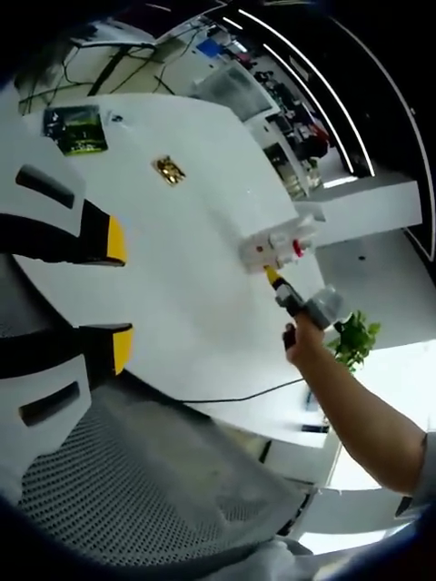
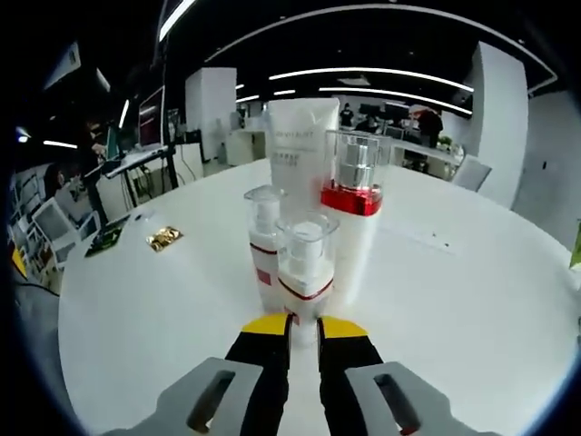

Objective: Arrange the skincare products in the storage area until every visible bottle or jar stands upright without overlapping.

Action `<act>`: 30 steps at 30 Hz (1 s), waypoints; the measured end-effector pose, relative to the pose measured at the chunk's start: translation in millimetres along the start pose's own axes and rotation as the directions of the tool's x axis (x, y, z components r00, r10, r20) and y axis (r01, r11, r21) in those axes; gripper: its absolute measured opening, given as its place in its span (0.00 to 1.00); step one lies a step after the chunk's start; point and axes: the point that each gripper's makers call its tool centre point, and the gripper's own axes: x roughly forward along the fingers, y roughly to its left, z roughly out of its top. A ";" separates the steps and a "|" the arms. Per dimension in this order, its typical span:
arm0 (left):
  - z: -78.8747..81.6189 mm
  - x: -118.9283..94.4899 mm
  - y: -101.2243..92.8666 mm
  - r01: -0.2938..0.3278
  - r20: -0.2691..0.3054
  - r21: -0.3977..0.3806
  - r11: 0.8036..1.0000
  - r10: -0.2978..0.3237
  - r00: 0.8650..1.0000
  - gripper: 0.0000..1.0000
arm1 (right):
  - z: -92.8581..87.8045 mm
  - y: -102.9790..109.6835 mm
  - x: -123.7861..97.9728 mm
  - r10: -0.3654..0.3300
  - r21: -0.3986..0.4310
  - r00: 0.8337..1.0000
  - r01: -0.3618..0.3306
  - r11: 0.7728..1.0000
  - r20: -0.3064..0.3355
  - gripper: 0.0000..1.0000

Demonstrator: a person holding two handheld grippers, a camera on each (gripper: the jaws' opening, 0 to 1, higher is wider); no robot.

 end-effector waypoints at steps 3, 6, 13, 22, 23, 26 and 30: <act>-0.2 0.0 -0.4 0.004 -0.002 -0.001 1.000 -0.004 1.000 0.25 | 2.4 -2.1 -1.2 -0.005 0.002 1.000 0.005 1.000 -0.003 0.03; -1.0 0.0 -0.7 0.007 -0.006 -0.002 1.000 -0.007 1.000 0.24 | 5.3 -3.7 -1.1 -0.011 0.021 1.000 0.011 1.000 0.002 0.03; -2.8 -0.4 -3.0 0.019 -0.018 -0.007 1.000 -0.019 1.000 0.22 | 9.1 -4.2 1.6 -0.019 0.055 1.000 0.019 0.998 0.005 0.04; -4.4 -1.1 -3.1 0.021 -0.031 -0.011 1.000 -0.021 0.999 0.20 | 2.6 1.2 -1.7 -0.035 0.173 0.999 0.035 0.984 -0.005 0.14; -4.7 -1.1 -3.0 0.020 -0.032 -0.012 1.000 -0.021 0.999 0.20 | -1.2 3.2 -1.6 -0.035 0.193 0.999 0.038 0.981 -0.016 0.16; -5.5 -1.2 -2.9 0.019 -0.035 -0.009 1.000 -0.020 0.999 0.19 | -16.5 6.6 -1.9 -0.042 0.211 0.997 0.055 0.976 -0.064 0.11; -7.4 -1.4 -2.2 0.016 -0.044 0.000 1.000 -0.016 0.999 0.18 | -27.3 10.5 -2.9 -0.038 0.302 0.993 0.071 0.951 -0.111 0.02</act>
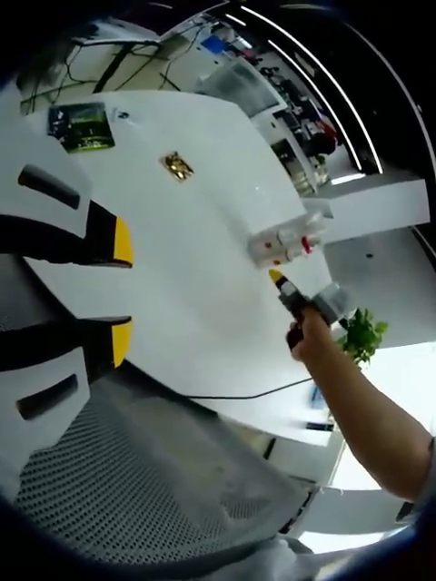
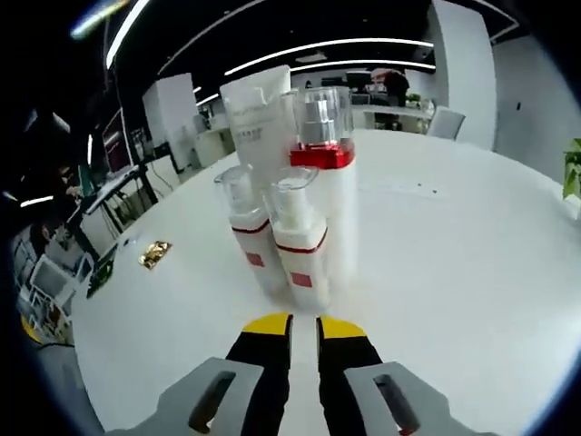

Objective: Arrange the skincare products in the storage area until every visible bottle or jar stands upright without overlapping.

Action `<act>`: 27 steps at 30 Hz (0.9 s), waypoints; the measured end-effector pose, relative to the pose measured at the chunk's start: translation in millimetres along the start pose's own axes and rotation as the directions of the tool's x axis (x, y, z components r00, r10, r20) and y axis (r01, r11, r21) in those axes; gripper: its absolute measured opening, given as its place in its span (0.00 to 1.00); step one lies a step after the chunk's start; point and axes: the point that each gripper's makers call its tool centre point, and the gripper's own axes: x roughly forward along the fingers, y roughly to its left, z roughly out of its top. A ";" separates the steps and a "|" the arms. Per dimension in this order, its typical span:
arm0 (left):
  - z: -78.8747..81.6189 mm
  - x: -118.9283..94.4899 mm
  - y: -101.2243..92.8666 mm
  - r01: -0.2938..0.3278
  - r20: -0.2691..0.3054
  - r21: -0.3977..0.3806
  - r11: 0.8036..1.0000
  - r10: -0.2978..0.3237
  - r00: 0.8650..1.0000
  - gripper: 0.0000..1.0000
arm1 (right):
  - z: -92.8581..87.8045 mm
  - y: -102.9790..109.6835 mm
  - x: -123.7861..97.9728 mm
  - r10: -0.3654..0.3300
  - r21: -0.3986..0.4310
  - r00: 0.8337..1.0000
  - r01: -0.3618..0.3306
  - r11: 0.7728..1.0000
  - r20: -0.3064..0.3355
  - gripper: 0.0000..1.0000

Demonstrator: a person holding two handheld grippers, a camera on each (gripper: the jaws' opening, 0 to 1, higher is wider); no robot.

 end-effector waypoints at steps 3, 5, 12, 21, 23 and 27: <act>-0.9 -0.2 2.2 -0.009 -0.004 -0.005 1.000 0.009 1.000 0.18 | 9.8 4.8 -0.6 0.018 0.049 0.999 -0.019 0.999 0.037 0.01; -0.7 -0.4 2.3 -0.010 -0.004 -0.006 1.000 0.010 1.000 0.17 | 14.2 7.7 -0.8 0.030 0.061 0.999 -0.033 0.998 0.044 0.00; -1.9 -0.4 2.7 -0.013 -0.012 -0.005 1.000 0.013 1.000 0.16 | 28.8 19.9 2.7 0.062 0.070 0.996 -0.066 0.995 0.069 0.00; -3.6 0.1 2.4 -0.011 -0.021 -0.002 1.000 0.011 1.000 0.16 | 39.2 18.7 5.1 0.062 0.052 0.994 -0.067 0.996 0.093 0.00; -3.9 0.2 2.4 -0.011 -0.022 -0.003 1.000 0.011 1.000 0.16 | 38.6 18.7 3.9 0.064 0.045 0.994 -0.068 0.997 0.094 0.00; -4.1 0.2 2.1 -0.009 -0.024 -0.004 1.000 0.009 1.000 0.16 | 29.5 26.4 3.4 0.088 0.069 0.994 -0.093 0.993 0.070 0.00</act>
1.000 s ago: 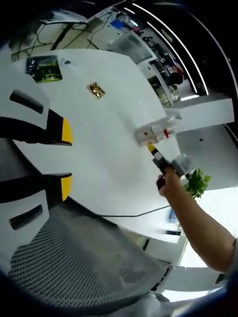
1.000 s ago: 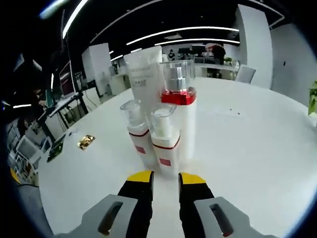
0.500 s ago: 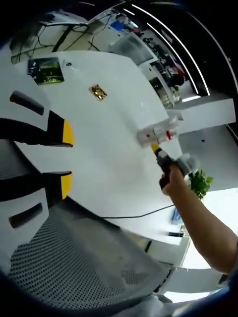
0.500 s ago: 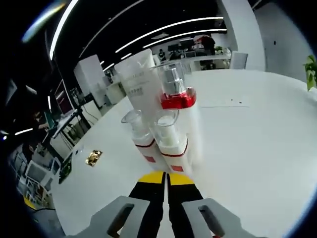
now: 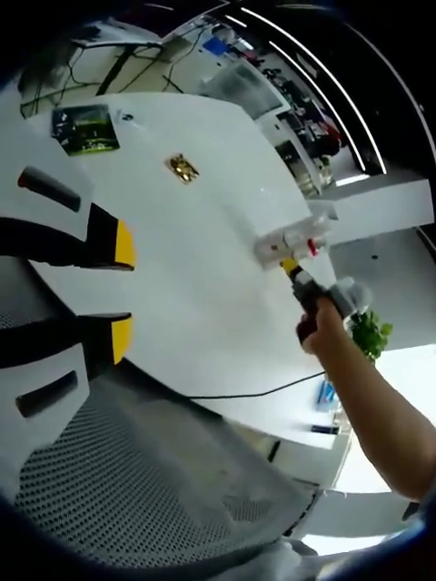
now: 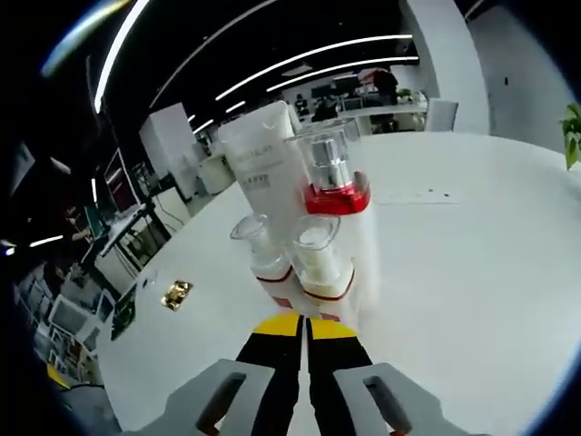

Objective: Arrange the skincare products in the storage area until every visible bottle or jar stands upright without overlapping.

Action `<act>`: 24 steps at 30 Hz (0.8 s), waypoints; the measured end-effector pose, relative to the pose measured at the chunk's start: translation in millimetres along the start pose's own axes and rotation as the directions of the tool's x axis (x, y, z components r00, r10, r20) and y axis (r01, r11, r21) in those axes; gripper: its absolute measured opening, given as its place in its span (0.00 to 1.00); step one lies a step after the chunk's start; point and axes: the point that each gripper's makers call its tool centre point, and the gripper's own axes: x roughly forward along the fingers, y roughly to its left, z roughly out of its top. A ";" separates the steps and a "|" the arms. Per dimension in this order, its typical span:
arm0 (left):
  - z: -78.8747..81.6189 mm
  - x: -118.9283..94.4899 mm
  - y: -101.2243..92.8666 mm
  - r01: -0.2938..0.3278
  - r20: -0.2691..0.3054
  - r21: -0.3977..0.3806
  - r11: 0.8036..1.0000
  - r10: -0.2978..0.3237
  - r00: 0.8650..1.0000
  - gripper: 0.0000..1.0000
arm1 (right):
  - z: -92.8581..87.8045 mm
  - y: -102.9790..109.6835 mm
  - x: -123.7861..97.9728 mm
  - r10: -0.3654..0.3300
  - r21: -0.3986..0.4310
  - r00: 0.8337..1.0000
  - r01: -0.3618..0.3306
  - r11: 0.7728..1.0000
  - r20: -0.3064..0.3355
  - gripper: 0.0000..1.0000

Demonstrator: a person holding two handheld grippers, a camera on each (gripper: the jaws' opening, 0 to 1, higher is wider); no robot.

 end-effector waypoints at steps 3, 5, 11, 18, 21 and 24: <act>-0.4 0.1 -0.6 0.002 -0.002 0.002 1.000 -0.002 1.000 0.15 | -7.4 14.4 4.6 0.043 -0.059 0.999 -0.044 0.997 -0.029 0.00; -1.2 0.4 -0.9 0.003 -0.005 0.005 1.000 -0.003 1.000 0.15 | -4.6 20.0 6.9 0.056 -0.059 0.998 -0.057 0.997 -0.020 0.00; -2.5 0.5 -0.7 0.004 -0.012 0.005 1.000 -0.003 1.000 0.15 | 10.6 35.2 18.3 0.089 -0.080 0.996 -0.089 0.993 0.003 0.00; -3.5 0.6 1.0 -0.004 -0.017 0.001 1.000 0.004 1.000 0.14 | 14.1 38.7 25.2 0.095 -0.098 0.996 -0.094 0.991 0.004 0.00; -4.1 0.5 1.0 -0.005 -0.019 0.001 1.000 0.005 1.000 0.14 | 14.4 37.1 27.5 0.097 -0.099 0.995 -0.096 0.990 0.000 0.00; -4.6 0.5 0.9 -0.005 -0.023 0.001 1.000 0.006 1.000 0.14 | 14.1 38.5 27.8 0.099 -0.096 0.995 -0.098 0.991 0.002 0.00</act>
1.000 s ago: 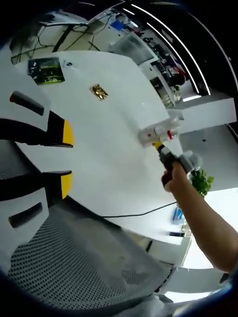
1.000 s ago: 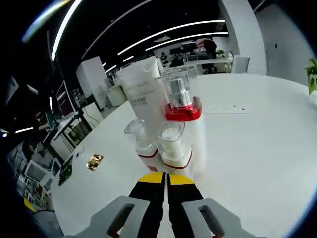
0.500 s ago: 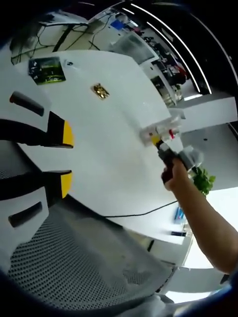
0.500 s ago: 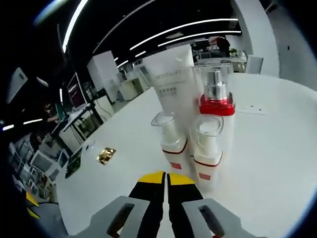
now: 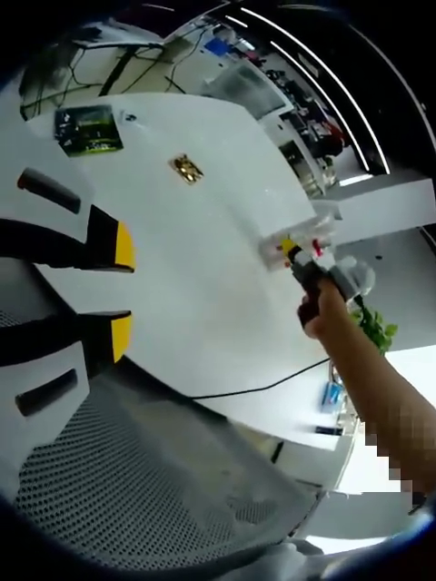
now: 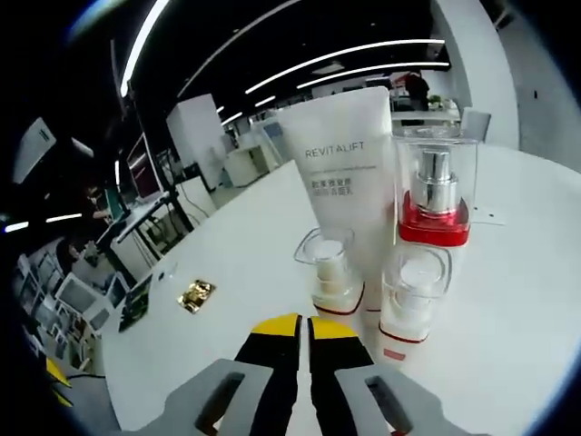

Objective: Arrange the skincare products in the storage area until every visible bottle or jar stands upright without overlapping.

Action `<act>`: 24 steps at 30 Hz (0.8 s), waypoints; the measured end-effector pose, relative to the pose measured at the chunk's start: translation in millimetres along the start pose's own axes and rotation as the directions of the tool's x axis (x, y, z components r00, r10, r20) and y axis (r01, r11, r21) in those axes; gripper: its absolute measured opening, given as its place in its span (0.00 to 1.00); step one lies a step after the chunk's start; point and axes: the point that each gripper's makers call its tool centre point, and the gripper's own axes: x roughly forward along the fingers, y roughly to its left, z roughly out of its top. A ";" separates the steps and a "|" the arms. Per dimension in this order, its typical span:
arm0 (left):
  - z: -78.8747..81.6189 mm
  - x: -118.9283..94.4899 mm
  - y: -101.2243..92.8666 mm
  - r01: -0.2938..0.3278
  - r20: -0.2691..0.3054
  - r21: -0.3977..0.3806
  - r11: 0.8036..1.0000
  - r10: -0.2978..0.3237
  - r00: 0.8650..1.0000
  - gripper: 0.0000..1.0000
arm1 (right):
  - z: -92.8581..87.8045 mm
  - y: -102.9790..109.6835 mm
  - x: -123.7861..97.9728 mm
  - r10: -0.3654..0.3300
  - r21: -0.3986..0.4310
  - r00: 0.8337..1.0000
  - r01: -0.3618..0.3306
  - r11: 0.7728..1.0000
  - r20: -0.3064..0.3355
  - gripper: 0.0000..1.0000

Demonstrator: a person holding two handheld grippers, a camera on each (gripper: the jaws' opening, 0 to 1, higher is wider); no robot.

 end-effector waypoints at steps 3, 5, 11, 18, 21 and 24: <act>-0.5 0.3 0.1 -0.001 -0.002 0.000 1.000 0.001 1.000 0.14 | -0.6 -1.1 0.3 -0.005 -0.002 1.000 0.005 1.000 -0.002 0.00; -0.8 0.4 -0.1 0.000 -0.004 0.000 1.000 0.000 1.000 0.14 | -0.8 -0.9 0.5 0.001 0.009 1.000 -0.001 1.000 0.001 0.00; -1.6 0.7 -0.1 0.000 -0.010 0.000 1.000 0.000 1.000 0.14 | -12.2 12.9 -0.3 0.037 0.025 0.999 -0.036 0.999 -0.031 0.00; -0.3 0.1 0.2 -0.005 -0.004 0.004 1.000 0.005 1.000 0.13 | -34.0 71.5 9.0 0.166 -0.018 0.976 -0.170 0.985 -0.138 0.09; 0.3 -0.3 1.2 -0.011 0.000 0.005 1.000 0.011 1.000 0.13 | -33.9 102.5 17.8 0.221 -0.070 0.960 -0.236 0.969 -0.169 0.16; 1.4 -1.0 2.4 -0.018 0.007 0.004 1.000 0.018 1.000 0.13 | -29.9 139.7 29.3 0.282 -0.120 0.938 -0.310 0.943 -0.203 0.22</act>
